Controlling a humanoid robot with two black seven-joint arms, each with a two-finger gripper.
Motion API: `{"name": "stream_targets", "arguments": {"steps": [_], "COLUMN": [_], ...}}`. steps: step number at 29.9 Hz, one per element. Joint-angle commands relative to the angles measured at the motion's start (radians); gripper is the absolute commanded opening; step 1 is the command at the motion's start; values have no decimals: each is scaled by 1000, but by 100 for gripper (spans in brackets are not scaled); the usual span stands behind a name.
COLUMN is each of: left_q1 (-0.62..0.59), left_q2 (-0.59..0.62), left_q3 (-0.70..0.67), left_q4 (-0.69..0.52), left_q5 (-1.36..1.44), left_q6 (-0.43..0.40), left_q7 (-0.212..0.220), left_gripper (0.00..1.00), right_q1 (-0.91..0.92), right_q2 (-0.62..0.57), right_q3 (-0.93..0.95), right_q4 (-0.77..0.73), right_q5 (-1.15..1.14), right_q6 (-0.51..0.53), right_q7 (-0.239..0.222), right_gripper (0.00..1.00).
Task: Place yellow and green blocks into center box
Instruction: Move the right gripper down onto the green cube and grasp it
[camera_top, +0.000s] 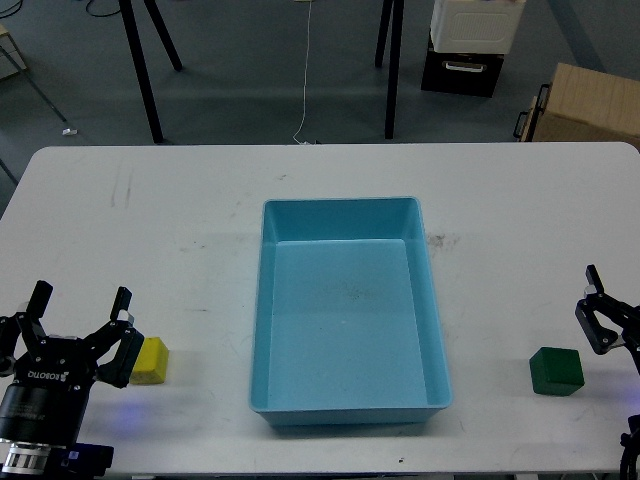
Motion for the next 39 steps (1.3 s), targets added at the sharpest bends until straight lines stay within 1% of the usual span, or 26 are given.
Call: {"name": "stream_targets", "arguments": {"steps": [1, 4, 6, 8, 9, 10, 12, 15, 16, 18, 19, 20, 21, 23, 24, 25, 26, 28, 30, 32, 35, 39], "left_q1": [-3, -4, -6, -15, -27, -44, -75, -135, -153, -176, -184, -191, -196, -201, -202, -202, -202, -202, -202, -202, -204, -202], "left_q2": [6, 23, 43, 46, 46, 46, 46, 43, 43, 43, 43, 43, 43, 43, 43, 43, 41, 41, 41, 40, 38, 34], "left_q3": [0, -4, -11, -15, -15, -15, -12, -3, 0, 0, 0, 0, 2, 2, 3, 5, 5, 6, 20, 31, 43, 48], "left_q4": [-1, -1, -1, -1, -1, -1, -1, -1, -1, -1, -1, -1, 1, 2, 4, 5, 5, 7, 12, 15, 16, 28], "left_q5": [0, 5, 5, 3, 3, 3, 3, 5, 5, 5, 5, 5, 5, 5, 6, 6, 6, 6, 6, 8, 23, 47], "left_q6": [0, 0, 0, 0, 0, 0, 0, 0, 0, 0, 0, 0, 0, 0, 0, 0, 0, 0, 0, 0, 0, 0], "left_q7": [0, 0, -7, -13, -15, -15, -15, -13, -13, -13, -13, -13, -13, -13, -12, -10, -10, -7, -7, -7, -10, -12], "left_gripper": [100, 100, 100, 100, 100, 100, 100, 100, 100, 100, 100, 100, 100, 100, 100, 100, 100, 100, 100, 100, 100, 100], "right_q1": [11, 14, 13, 11, 14, 19, 62, 190, 258, 409, 489, 592, 688, 911, 1003, 1087, 1170, 1353, 1488, 1588, 1680, 1683], "right_q2": [-1, 13, 22, -8, -45, -116, -296, -573, -671, -843, -896, -933, -950, -959, -958, -953, -946, -917, -881, -849, -809, -775], "right_q3": [17, 19, 11, 6, 5, 2, -27, -167, -226, -352, -423, -511, -587, -775, -869, -968, -1067, -1280, -1468, -1621, -1787, -1851], "right_q4": [-2, -19, -14, -13, -14, -19, -27, -57, -71, -105, -119, -126, -128, -131, -133, -136, -140, -148, -154, -152, -151, -149], "right_q5": [1, 1, 3, 1, -3, -5, -8, -8, -9, -14, -29, -64, -113, -280, -351, -420, -484, -590, -650, -706, -804, -901], "right_q6": [24, 35, 38, 32, 25, 15, -2, -3, -5, -3, 1, 9, 9, 11, 12, 15, 29, 93, 144, 165, 170, 170], "right_q7": [-3, -2, -8, -14, -26, -45, -92, -199, -230, -275, -295, -328, -367, -459, -488, -508, -519, -523, -525, -534, -552, -553], "right_gripper": [100, 100, 100, 100, 100, 100, 100, 100, 100, 100, 100, 100, 100, 100, 100, 100, 100, 100, 100, 100, 100, 100]}}
